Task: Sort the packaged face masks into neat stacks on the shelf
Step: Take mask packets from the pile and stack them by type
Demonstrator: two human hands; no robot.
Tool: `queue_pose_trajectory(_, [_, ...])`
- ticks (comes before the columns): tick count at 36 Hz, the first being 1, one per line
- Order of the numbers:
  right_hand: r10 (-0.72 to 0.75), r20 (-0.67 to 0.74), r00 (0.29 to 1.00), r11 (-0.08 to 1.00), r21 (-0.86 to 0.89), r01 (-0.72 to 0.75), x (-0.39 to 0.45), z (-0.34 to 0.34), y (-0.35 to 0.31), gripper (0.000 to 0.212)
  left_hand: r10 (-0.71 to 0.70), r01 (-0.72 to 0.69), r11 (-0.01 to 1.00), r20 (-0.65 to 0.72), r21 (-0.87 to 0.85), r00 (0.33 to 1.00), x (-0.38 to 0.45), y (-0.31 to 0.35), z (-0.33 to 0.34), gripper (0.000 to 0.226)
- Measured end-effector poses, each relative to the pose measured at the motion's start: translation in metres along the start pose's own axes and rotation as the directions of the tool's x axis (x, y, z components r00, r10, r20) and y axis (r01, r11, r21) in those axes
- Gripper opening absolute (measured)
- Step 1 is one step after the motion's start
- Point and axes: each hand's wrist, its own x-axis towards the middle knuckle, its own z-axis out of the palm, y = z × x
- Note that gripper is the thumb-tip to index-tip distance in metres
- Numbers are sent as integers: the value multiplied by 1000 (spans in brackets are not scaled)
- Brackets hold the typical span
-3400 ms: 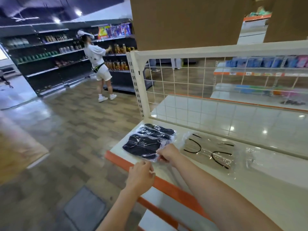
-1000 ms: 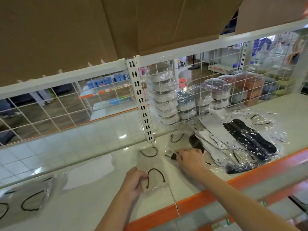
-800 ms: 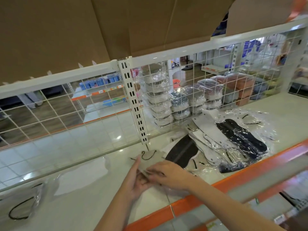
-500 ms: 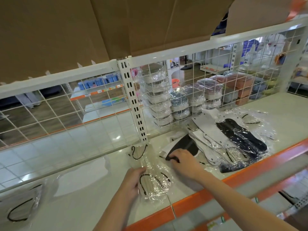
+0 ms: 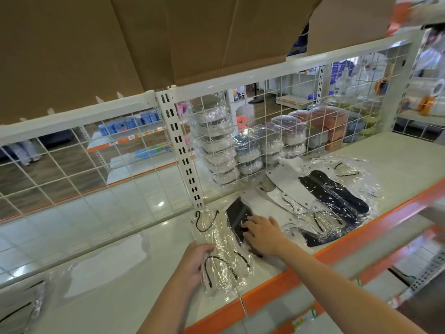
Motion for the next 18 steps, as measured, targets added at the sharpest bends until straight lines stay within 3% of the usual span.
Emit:
queue_pose_trajectory(4, [21, -43, 999, 999, 37, -19, 12, -2, 1, 44, 1, 0, 1000, -19, 18, 1000, 1, 0, -1, 44])
queue_pose_trajectory(9, [117, -141, 983, 989, -72, -128, 26, -16, 19, 42, 17, -15, 999, -69, 39, 997, 2, -2, -7, 52])
queue_pose_trajectory(10, [122, -130, 984, 987, -85, -134, 28, -19, 23, 43, 17, -15, 999, -52, 38, 999, 2, -2, -9, 47])
queue_pose_trajectory(12, [131, -110, 985, 986, -93, -141, 32, -22, 28, 44, 15, -15, 999, 8, 31, 1000, -2, -1, -8, 14])
queue_pose_trajectory(15, [152, -62, 986, 984, -83, -157, 34, -27, 31, 42, 13, -13, 1000, 5, 28, 1000, -5, 3, -6, 6])
queue_pose_trajectory(18, [193, 6, 981, 978, -79, -192, 37, -31, 30, 38, 6, -5, 999, -33, 37, 999, 2, 1, -12, 32])
